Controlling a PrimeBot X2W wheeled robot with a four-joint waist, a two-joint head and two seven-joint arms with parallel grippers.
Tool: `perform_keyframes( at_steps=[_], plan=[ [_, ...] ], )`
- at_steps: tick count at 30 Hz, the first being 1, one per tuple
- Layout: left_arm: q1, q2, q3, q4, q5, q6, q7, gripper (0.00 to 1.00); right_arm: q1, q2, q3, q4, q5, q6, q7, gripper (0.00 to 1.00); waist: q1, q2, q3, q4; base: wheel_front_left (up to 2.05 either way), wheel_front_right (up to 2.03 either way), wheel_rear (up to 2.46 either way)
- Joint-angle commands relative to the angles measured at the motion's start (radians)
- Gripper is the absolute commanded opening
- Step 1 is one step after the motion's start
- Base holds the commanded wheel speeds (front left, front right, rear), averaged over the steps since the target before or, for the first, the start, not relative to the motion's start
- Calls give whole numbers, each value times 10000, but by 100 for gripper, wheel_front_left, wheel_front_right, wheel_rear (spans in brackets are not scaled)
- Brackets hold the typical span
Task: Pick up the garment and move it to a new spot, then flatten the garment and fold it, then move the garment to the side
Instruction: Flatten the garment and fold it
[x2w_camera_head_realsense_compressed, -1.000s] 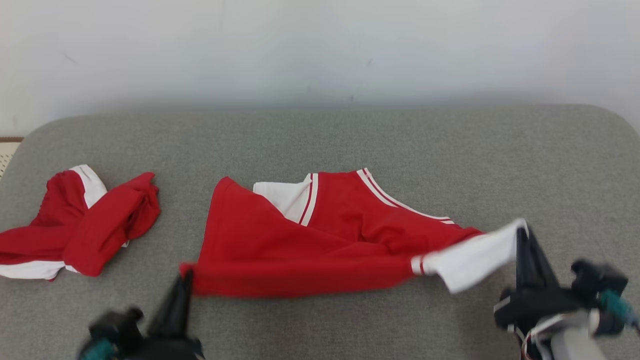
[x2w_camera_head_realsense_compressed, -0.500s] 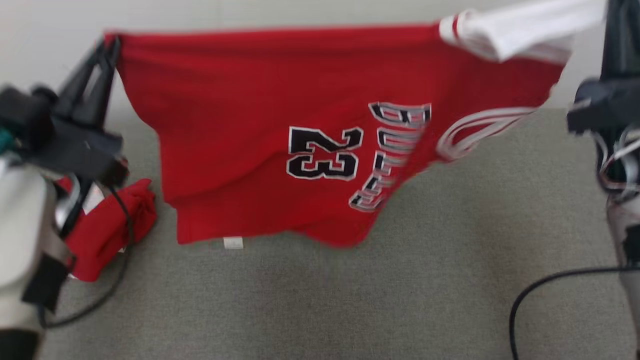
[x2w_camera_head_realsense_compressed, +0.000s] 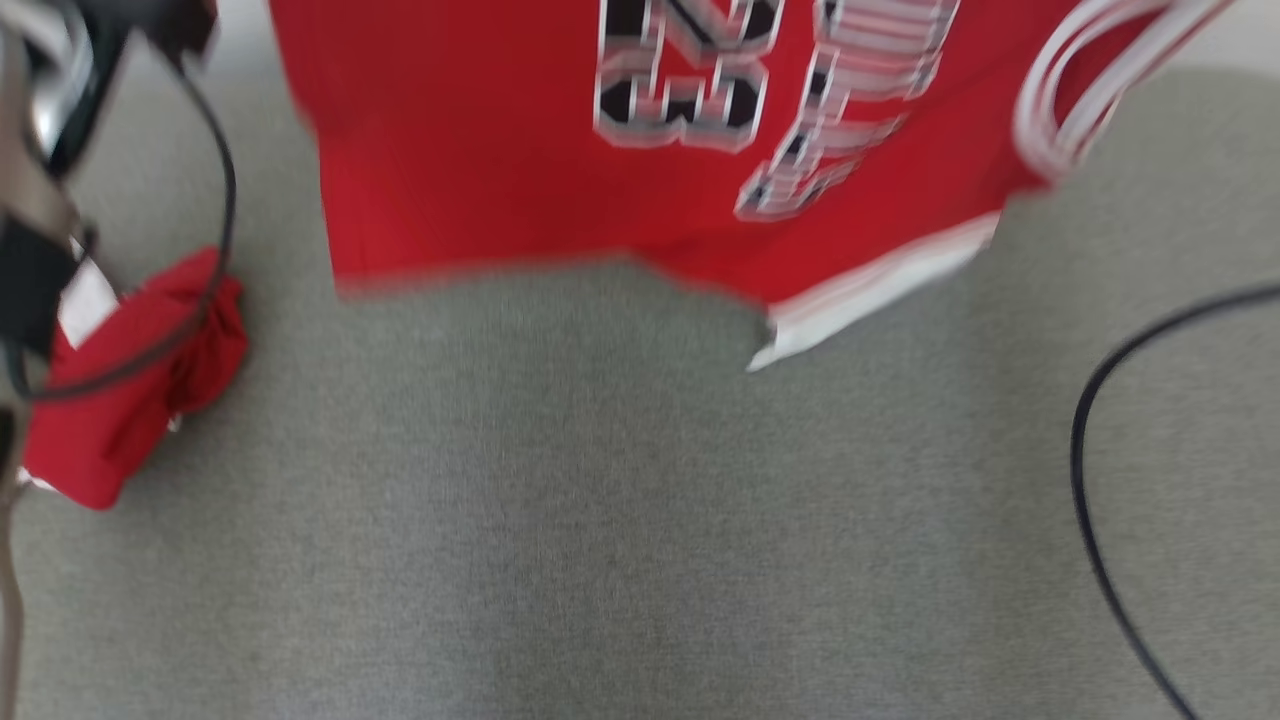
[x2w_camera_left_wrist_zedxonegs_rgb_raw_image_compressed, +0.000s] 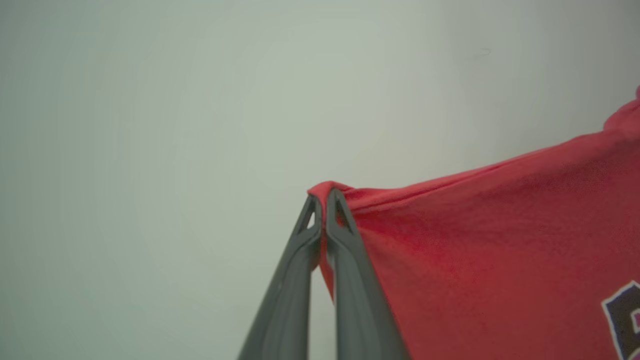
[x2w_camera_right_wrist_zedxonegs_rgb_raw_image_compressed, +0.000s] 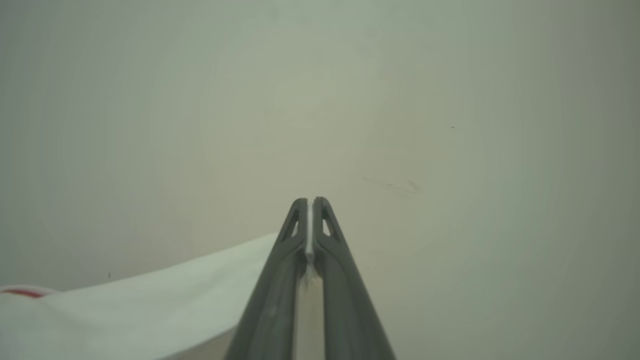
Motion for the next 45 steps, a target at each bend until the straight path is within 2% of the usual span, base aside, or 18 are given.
perform_keyframes(
  at_steps=[1, 7, 12, 16, 22, 27, 30, 36, 38, 41, 45],
  plan=[
    [-523, -32, 139, 89, 82, 52, -11, 0, -685, 41, 71, 348, -167, -12, 2, 0, -2, -2, 1507, 234, 0, 0, 0],
    [-2277, 15, 144, 556, 1038, 419, -11, 0, -2887, 464, -230, 1321, -1305, -12, -4, 0, -2, -2, 1917, 27, 0, 0, 0],
    [-2977, 105, 374, 324, 1240, 723, -11, 0, -3643, 813, -1106, 1215, -1933, -12, -5, 0, -2, -2, 1823, -90, 0, 0, 0],
    [-2730, 251, 364, 47, 1284, 499, -8, 0, -3687, 1063, -1672, 1103, -2313, -10, -3, 0, -2, -2, 2040, -182, 0, 0, 0],
    [-1356, 387, 744, -245, 815, 297, -5, 0, -2322, 939, -1699, 845, -1506, -12, -7, 0, -2, -2, 2482, -393, 0, 0, 0],
    [413, 88, 1155, -853, 551, 227, -10, 0, -358, 448, -1559, 216, -361, -12, -7, 0, -2, -2, 2692, -456, 0, 0, 0],
    [1630, -133, 1583, -1234, 403, 233, -10, 0, 987, 380, -1764, -151, 242, -12, -7, 0, -2, -2, 2577, -491, 0, 0, 0],
    [4429, -846, 2064, -1620, 375, 119, -10, 0, 3759, 441, -1096, -370, 566, -12, -8, 0, -2, -2, 1835, -538, 0, 0, 0],
    [5648, -1282, 2712, -1747, 280, 151, -10, 0, 4836, 661, -1050, -292, 796, -12, -6, 0, -2, -2, 1417, -490, 0, 0, 0],
    [6750, -1621, 3077, -1927, 439, 93, -12, 0, 5756, 736, -791, -208, 1124, -12, -6, 0, -2, -2, 971, -531, 0, 0, 0],
    [8124, -2081, 3574, -1864, 495, 45, -12, 0, 6746, 531, -411, 175, 1494, -12, -8, 0, -2, -2, 252, -557, 0, 0, 0]
  ],
)
